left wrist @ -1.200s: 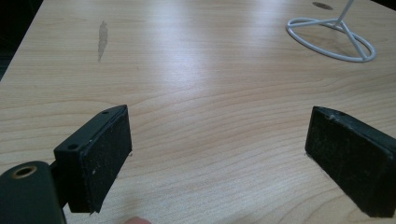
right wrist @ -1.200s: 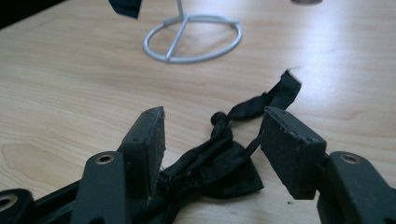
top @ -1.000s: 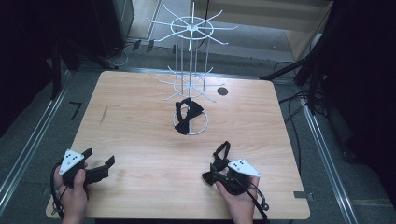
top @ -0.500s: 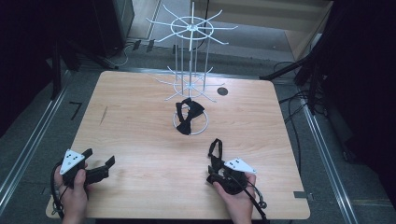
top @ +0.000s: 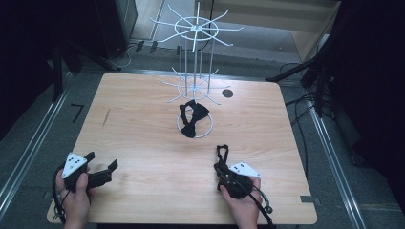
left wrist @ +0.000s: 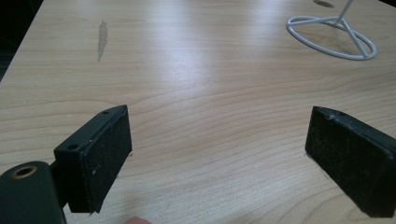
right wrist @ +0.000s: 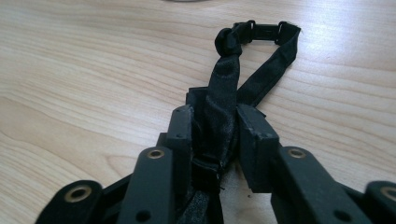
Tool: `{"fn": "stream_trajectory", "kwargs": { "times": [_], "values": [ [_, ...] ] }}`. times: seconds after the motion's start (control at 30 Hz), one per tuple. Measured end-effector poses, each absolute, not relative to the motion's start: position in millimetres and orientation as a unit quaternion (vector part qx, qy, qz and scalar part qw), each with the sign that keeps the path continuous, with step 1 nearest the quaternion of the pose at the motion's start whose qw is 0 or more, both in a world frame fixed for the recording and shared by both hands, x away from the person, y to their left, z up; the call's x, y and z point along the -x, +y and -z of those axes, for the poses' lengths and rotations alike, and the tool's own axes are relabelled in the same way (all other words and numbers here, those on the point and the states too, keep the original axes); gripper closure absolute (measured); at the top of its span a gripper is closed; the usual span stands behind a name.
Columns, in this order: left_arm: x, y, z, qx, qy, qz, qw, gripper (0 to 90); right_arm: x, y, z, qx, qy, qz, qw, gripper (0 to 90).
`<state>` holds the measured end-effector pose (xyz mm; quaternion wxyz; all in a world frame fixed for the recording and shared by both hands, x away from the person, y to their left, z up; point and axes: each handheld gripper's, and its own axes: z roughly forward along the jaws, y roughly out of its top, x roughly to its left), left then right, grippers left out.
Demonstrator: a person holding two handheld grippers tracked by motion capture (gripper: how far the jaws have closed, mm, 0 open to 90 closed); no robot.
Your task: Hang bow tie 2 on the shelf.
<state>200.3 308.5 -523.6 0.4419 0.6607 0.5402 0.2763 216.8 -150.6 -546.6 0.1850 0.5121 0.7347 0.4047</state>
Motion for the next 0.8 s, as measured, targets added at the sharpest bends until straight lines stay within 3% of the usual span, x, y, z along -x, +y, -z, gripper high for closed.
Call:
{"fn": "stream_trajectory", "kwargs": {
  "times": [0.27,0.8],
  "values": [
    [-200.1,308.8,523.4,-0.661,0.540,-0.276,0.442,8.0,-218.2,-154.4,546.9,-0.516,0.731,-0.414,0.168,78.6],
    [-200.6,308.7,523.4,-0.661,0.540,-0.275,0.443,8.0,-214.3,-160.8,538.5,-0.510,0.718,-0.435,0.189,80.5]
  ]
}}
